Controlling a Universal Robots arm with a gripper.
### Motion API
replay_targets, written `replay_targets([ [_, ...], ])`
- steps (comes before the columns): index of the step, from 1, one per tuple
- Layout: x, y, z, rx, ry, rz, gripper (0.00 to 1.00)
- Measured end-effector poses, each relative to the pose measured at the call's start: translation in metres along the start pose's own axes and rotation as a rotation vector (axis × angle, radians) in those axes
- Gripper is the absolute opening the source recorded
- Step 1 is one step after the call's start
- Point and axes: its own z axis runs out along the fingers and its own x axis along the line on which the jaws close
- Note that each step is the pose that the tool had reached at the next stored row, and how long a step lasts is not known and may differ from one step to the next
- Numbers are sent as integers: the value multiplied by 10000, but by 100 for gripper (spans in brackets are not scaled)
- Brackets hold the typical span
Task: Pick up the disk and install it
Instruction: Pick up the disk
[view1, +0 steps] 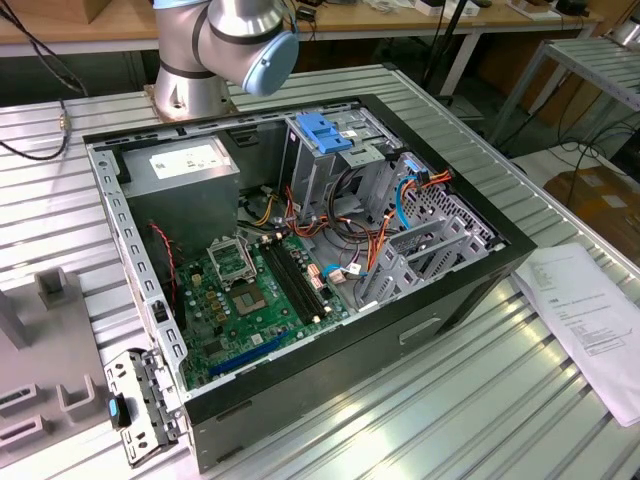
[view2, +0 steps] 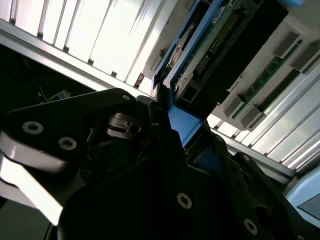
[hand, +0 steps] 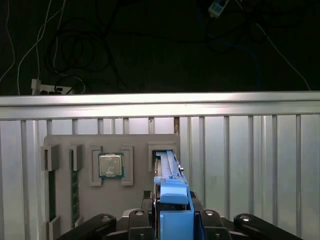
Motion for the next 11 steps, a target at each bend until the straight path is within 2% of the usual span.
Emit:
replay_targets([
  [1,-2,-2,-190,-1,0,0,37],
  [2,-3,-4,-304,0,0,0,37],
  [11,-3,-4,-321,0,0,0,37],
])
